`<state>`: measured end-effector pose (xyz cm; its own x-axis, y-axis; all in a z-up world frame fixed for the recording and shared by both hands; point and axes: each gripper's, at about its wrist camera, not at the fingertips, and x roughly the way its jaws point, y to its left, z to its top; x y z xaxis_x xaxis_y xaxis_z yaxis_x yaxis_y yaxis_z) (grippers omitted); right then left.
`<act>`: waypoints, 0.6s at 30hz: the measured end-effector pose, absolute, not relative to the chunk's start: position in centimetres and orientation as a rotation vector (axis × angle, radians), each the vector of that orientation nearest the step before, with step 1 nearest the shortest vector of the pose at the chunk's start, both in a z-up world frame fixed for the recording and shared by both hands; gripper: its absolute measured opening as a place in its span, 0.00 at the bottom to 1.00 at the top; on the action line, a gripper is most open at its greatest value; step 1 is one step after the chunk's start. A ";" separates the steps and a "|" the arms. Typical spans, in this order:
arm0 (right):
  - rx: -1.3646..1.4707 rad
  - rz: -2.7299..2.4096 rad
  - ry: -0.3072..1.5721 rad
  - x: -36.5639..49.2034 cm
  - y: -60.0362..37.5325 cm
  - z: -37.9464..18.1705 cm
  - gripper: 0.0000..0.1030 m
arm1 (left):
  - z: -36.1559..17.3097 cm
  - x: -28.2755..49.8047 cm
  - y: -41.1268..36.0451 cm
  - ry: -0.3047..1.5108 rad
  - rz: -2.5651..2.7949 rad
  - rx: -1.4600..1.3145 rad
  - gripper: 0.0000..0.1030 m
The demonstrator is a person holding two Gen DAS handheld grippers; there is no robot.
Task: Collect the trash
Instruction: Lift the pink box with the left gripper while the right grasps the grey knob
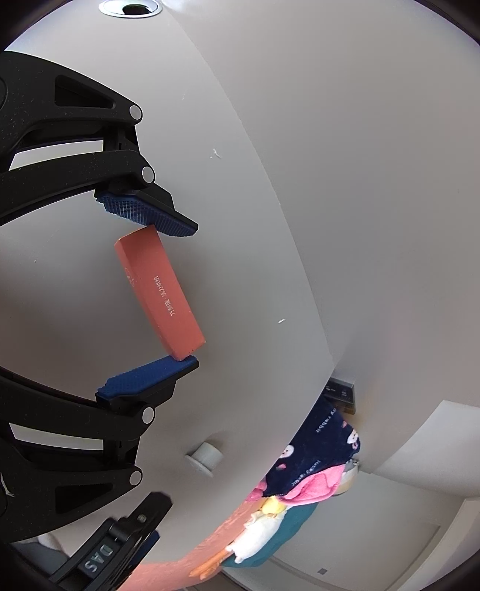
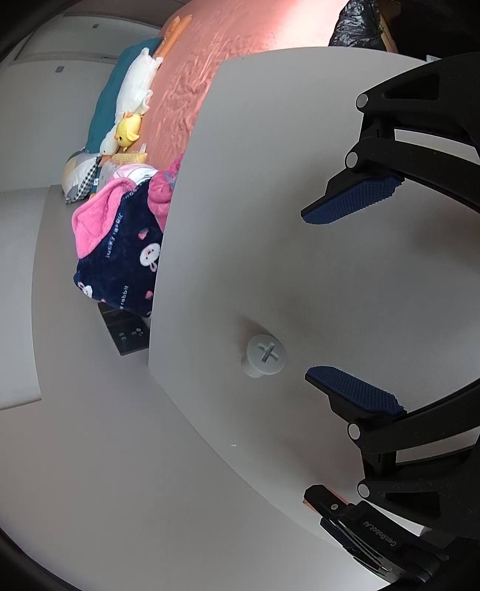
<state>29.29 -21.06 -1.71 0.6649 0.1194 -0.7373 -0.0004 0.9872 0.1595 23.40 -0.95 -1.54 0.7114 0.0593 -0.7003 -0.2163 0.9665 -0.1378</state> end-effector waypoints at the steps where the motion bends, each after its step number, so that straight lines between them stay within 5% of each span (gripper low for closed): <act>1: 0.139 0.074 0.842 29.7 -20.7 -1.8 0.77 | -1.5 23.3 -0.9 0.761 0.156 -0.214 0.63; 14: 0.114 0.121 0.874 33.5 -18.7 -2.7 0.67 | -1.3 23.3 -0.5 0.747 0.163 -0.210 0.63; 18: 0.123 0.174 0.884 34.2 -18.5 -3.0 0.51 | -1.3 23.3 -0.6 0.750 0.156 -0.209 0.63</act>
<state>34.17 -18.45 -3.00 0.6214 0.2015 -0.7571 -0.1002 0.9789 0.1783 23.31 -0.64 -1.34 0.7213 0.0657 -0.6895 -0.2147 0.9677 -0.1324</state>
